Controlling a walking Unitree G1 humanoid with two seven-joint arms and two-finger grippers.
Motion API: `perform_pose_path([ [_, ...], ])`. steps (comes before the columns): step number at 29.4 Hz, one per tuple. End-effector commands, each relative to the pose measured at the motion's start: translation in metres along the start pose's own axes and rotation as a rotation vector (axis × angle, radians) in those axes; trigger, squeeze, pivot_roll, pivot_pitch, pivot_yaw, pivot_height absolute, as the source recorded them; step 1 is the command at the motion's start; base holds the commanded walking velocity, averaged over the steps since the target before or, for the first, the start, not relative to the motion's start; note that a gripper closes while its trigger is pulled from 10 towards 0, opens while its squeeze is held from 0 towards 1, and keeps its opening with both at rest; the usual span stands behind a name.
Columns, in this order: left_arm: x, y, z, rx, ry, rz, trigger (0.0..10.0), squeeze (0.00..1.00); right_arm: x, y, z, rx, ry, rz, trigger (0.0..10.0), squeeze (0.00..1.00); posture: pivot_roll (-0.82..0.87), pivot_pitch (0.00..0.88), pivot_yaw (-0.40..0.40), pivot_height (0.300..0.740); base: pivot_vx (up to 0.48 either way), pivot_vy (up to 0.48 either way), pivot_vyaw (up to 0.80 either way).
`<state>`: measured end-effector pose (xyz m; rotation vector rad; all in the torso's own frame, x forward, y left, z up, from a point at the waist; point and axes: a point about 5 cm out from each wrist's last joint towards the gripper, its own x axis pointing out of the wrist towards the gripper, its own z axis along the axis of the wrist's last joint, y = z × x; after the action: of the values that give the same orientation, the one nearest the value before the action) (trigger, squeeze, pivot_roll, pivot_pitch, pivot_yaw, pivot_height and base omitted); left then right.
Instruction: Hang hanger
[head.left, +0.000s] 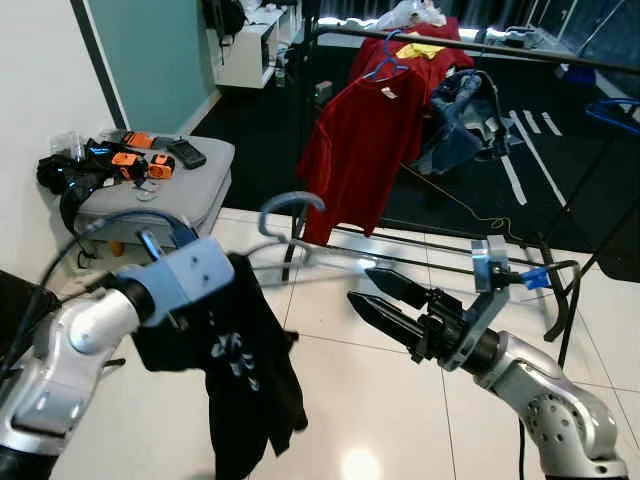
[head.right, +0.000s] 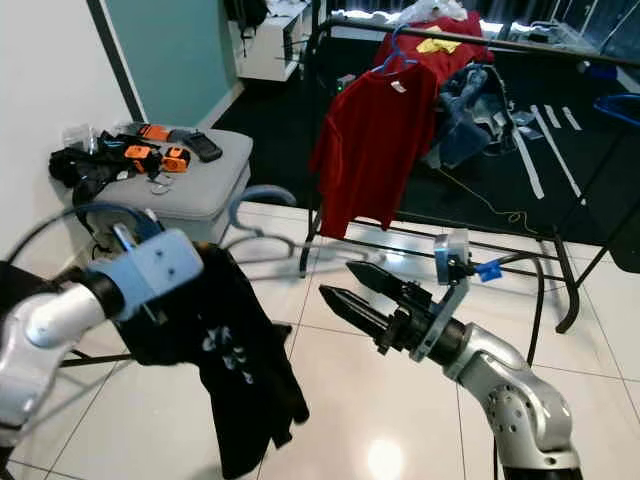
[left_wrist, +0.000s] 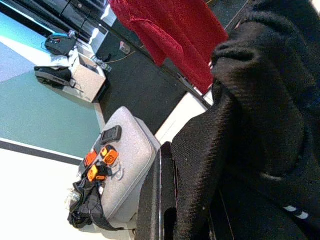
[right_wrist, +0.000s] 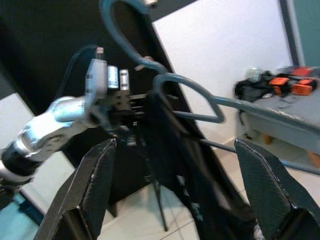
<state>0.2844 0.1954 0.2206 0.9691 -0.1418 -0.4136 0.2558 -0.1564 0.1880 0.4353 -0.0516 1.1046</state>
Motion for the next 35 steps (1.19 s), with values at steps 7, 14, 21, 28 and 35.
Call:
perform_pose_path([
  [7, -0.003, 0.030, 0.015, -0.042, -0.089, 0.087, 10.0, 0.00, -0.014, -0.012, -0.018, -0.090, 0.160, -0.098, 10.0, 0.00, -0.07, 0.081, -0.016, 0.740, 0.000, 0.000, 0.00],
  [14, -0.009, 0.050, 0.041, -0.086, -0.234, 0.083, 10.0, 0.00, -0.015, -0.021, -0.026, -0.109, 0.217, -0.146, 10.0, 0.00, -0.06, 0.078, -0.018, 0.740, 0.000, 0.000, 0.00],
  [21, -0.011, 0.064, 0.055, -0.085, -0.302, 0.109, 10.0, 0.00, -0.014, -0.020, -0.030, -0.112, 0.223, -0.131, 10.0, 0.00, -0.06, 0.078, -0.019, 0.740, 0.000, 0.000, 0.00],
  [28, -0.010, 0.077, 0.071, -0.087, -0.366, 0.143, 10.0, 0.00, -0.002, -0.016, -0.040, -0.136, 0.287, -0.089, 10.0, 0.00, -0.06, 0.076, -0.016, 0.740, 0.000, 0.000, 0.00],
  [35, -0.008, 0.080, 0.078, -0.085, -0.392, 0.155, 10.0, 0.00, 0.007, -0.012, -0.045, -0.138, 0.292, -0.070, 10.0, 0.00, -0.06, 0.072, -0.018, 0.740, 0.000, 0.000, 0.00],
])
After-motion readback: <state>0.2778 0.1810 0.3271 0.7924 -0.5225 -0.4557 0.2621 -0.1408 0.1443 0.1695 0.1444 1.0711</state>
